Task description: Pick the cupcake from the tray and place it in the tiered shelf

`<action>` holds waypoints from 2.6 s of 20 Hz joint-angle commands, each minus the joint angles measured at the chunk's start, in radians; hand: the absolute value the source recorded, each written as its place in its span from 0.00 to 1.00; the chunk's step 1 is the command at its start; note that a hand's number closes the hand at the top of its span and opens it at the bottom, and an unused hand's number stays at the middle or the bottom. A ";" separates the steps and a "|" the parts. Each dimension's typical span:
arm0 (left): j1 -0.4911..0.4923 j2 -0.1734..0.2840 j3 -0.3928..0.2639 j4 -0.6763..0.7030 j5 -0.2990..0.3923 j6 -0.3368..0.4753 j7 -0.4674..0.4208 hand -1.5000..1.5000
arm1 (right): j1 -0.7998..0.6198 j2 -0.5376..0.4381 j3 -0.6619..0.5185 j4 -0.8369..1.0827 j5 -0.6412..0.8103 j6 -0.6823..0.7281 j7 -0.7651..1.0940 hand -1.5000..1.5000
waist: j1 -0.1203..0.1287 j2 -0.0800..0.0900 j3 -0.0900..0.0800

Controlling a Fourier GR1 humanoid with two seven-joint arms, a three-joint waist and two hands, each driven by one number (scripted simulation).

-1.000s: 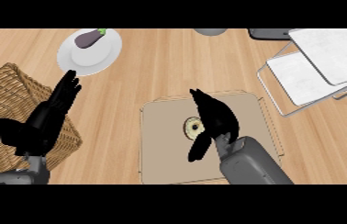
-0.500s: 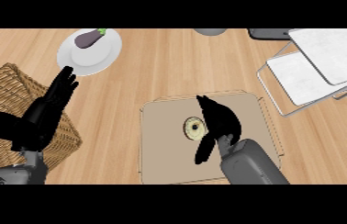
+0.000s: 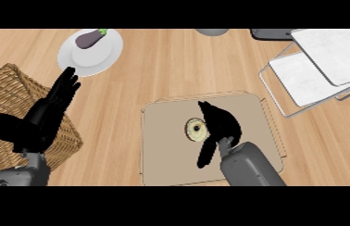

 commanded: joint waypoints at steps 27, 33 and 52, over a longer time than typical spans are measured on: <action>0.023 -0.053 0.022 -0.017 -0.052 -0.023 -0.018 0.50 | 0.077 -0.015 0.054 0.271 0.252 -0.433 -0.342 1.00 | 0.002 0.000 0.000; 0.089 -0.072 0.000 -0.116 -0.059 -0.020 0.026 0.50 | 0.165 -0.136 0.026 -0.028 0.267 -0.412 -0.361 1.00 | -0.007 -0.005 0.000; 0.072 -0.045 0.050 -0.057 -0.014 -0.071 -0.010 0.50 | 0.704 -0.454 -0.109 -1.154 0.161 -0.453 -0.362 1.00 | -0.013 -0.002 -0.001</action>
